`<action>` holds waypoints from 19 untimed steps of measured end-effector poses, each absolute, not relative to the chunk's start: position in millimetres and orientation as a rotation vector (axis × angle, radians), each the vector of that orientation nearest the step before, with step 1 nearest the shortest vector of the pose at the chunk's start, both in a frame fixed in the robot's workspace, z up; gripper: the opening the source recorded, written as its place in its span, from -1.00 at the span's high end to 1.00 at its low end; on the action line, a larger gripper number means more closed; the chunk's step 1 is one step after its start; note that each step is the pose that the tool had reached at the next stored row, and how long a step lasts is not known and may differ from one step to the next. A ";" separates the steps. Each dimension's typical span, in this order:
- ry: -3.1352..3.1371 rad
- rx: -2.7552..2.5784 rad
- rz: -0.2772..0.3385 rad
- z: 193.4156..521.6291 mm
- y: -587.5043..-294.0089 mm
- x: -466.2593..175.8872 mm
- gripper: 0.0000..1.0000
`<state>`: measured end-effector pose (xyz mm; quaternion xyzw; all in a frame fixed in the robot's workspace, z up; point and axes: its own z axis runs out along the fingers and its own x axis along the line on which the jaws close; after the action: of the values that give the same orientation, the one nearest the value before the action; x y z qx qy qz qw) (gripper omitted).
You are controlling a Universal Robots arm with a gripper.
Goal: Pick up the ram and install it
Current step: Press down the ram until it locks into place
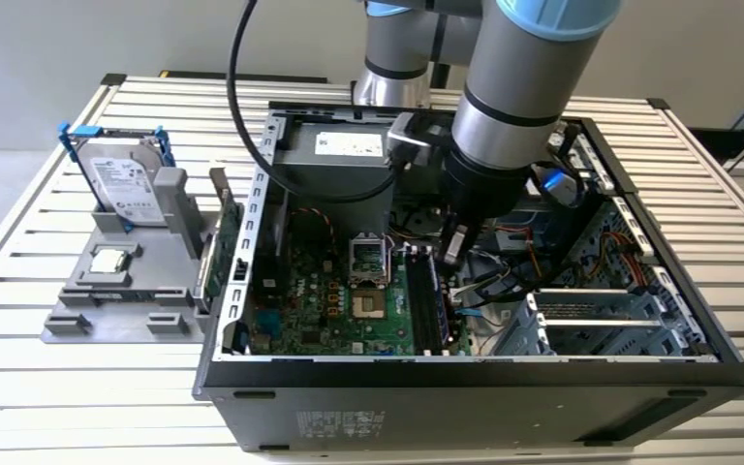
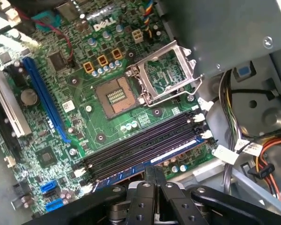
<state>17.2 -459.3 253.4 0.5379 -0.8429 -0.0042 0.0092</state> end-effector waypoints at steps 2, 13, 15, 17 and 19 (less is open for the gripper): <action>-2.609 1.719 -0.015 253.2 -459.3 17.2 1.00; -2.483 1.907 -0.028 252.2 -459.2 17.2 1.00; -2.458 1.940 -0.030 252.1 -459.1 17.2 1.00; -2.432 1.973 -0.031 252.0 -459.0 17.2 1.00; -2.406 2.005 -0.032 252.0 -459.0 17.2 1.00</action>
<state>17.2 -459.0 252.0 0.6402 -0.7681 -0.0103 0.0045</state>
